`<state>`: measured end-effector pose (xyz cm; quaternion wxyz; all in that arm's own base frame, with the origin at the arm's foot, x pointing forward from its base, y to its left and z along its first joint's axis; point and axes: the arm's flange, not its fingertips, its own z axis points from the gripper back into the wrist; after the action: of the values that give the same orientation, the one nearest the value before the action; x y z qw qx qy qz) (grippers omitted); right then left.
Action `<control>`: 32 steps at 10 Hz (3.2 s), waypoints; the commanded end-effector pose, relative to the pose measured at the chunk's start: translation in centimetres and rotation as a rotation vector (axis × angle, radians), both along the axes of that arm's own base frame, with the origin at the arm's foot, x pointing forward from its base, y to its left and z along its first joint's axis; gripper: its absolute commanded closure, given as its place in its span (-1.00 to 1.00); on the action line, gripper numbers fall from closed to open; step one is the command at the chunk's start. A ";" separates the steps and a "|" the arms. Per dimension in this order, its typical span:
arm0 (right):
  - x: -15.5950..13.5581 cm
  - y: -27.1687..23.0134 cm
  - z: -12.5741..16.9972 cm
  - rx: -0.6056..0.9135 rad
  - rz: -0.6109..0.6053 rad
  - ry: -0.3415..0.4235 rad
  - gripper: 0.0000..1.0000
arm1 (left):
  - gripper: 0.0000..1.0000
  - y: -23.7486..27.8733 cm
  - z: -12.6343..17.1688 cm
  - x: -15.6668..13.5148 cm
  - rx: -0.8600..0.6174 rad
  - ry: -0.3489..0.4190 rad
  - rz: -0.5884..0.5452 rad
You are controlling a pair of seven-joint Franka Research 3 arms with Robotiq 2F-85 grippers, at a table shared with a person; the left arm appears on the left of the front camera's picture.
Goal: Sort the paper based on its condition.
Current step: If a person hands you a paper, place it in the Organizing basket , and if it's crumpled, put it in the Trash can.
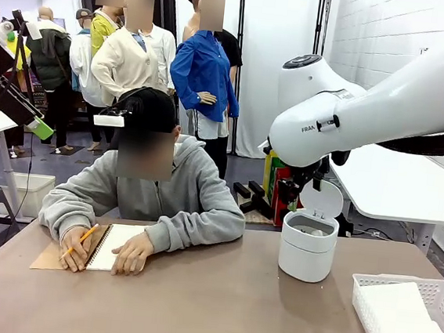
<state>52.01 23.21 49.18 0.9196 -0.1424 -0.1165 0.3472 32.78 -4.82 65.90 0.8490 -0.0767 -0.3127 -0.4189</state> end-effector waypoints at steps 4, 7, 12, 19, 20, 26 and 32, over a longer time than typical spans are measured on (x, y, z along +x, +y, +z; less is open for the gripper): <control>0.0 0.0 0.0 0.000 0.000 0.000 -1.00 | -1.00 0.0 0.0 0.0 0.001 0.000 0.001; -3.1 2.0 0.8 0.223 0.152 0.052 -1.00 | -1.00 0.0 0.0 0.0 0.001 0.000 0.001; -7.4 5.7 5.9 0.529 0.391 0.081 -1.00 | -1.00 0.0 0.0 0.0 0.001 0.000 0.001; -8.9 9.9 13.5 0.635 0.330 0.082 -1.00 | -1.00 0.0 0.0 0.0 0.001 0.000 0.001; -9.4 10.3 14.4 0.651 0.350 0.062 -1.00 | -1.00 0.0 0.0 0.0 0.001 0.000 0.001; -9.1 11.9 18.0 0.646 0.376 0.022 -1.00 | -1.00 0.0 0.0 0.0 0.001 0.000 0.001; -9.4 11.3 17.8 0.669 0.391 0.011 -1.00 | -1.00 0.0 0.0 0.0 0.001 0.000 0.001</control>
<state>42.75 34.65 67.07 0.8336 0.1858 -0.2442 0.4592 32.78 -4.83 65.90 0.8490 -0.0767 -0.3126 -0.4190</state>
